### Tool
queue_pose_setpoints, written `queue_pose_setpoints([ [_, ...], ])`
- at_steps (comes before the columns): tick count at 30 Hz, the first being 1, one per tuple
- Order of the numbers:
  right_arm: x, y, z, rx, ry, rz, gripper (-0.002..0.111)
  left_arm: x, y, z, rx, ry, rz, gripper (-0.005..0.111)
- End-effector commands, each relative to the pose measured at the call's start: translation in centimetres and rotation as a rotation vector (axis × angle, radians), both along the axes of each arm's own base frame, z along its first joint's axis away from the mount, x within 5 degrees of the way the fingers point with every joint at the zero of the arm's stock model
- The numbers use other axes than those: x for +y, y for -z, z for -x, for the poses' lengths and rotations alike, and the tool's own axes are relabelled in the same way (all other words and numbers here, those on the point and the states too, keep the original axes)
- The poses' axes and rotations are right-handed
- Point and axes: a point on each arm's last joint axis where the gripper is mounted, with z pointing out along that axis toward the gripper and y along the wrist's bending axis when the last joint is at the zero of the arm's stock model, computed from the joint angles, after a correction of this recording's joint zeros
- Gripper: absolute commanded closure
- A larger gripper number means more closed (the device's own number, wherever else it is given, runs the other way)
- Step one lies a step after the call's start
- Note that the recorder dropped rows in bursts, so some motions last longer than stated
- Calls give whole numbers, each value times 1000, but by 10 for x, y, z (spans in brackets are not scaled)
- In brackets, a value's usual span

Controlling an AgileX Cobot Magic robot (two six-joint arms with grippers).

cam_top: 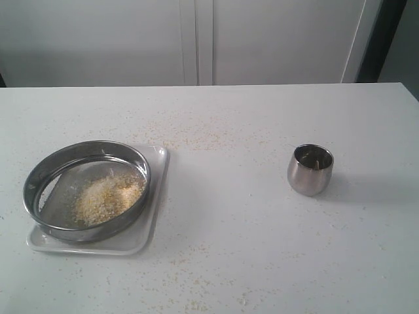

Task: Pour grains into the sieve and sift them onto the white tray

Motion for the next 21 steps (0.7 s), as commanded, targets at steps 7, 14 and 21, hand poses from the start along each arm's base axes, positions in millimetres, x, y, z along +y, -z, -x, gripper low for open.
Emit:
queue_pose_setpoints([
  [7,1,38,-7,49,1,16,108,0,3,1,15,-1,10,107],
  [14,1,38,-7,49,0,20,108,0,3,1,15,-1,10,107],
  [21,1,38,-7,49,0,20,108,0,3,1,15,-1,10,107],
])
